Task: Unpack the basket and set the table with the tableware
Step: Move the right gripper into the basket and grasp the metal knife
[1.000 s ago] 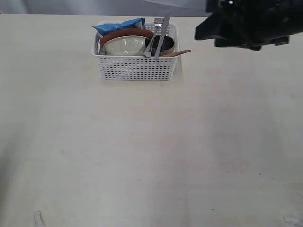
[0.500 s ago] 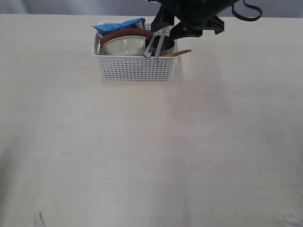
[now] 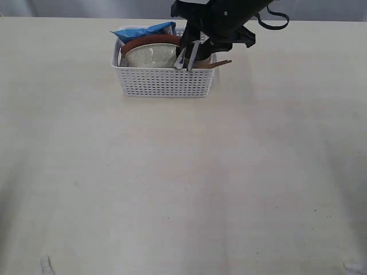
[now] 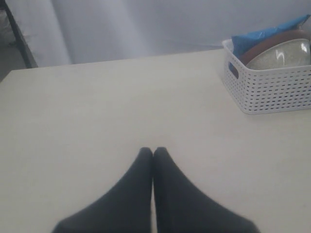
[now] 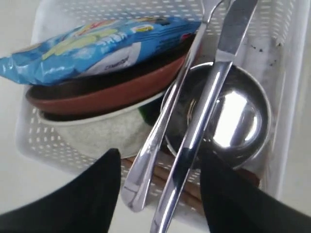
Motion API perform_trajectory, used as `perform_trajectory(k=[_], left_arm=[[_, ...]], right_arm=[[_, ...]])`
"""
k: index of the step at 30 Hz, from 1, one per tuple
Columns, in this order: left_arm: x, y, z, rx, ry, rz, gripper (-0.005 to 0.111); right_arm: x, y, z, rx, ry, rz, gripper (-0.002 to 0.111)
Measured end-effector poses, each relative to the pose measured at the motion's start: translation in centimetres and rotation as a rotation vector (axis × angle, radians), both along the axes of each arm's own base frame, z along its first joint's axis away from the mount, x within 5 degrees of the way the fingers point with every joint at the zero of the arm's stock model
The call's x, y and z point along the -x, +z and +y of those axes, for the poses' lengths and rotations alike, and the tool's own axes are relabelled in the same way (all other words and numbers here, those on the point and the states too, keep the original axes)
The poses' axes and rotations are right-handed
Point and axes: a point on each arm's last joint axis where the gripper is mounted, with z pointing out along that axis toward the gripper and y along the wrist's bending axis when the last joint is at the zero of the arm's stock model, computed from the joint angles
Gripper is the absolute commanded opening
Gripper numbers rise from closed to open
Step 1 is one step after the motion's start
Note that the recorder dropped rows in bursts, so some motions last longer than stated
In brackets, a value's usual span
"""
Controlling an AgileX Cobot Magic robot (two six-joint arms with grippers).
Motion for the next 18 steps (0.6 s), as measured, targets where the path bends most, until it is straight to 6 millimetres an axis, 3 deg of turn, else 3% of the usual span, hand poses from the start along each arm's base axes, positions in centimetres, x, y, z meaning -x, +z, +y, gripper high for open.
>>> perform_trajectory(k=[18], left_arm=[[0.0, 0.0, 0.0, 0.000, 0.000, 0.000, 0.000]], right_arm=[[-1.9, -2.7, 0.1, 0.057, -0.026, -0.047, 0.049]])
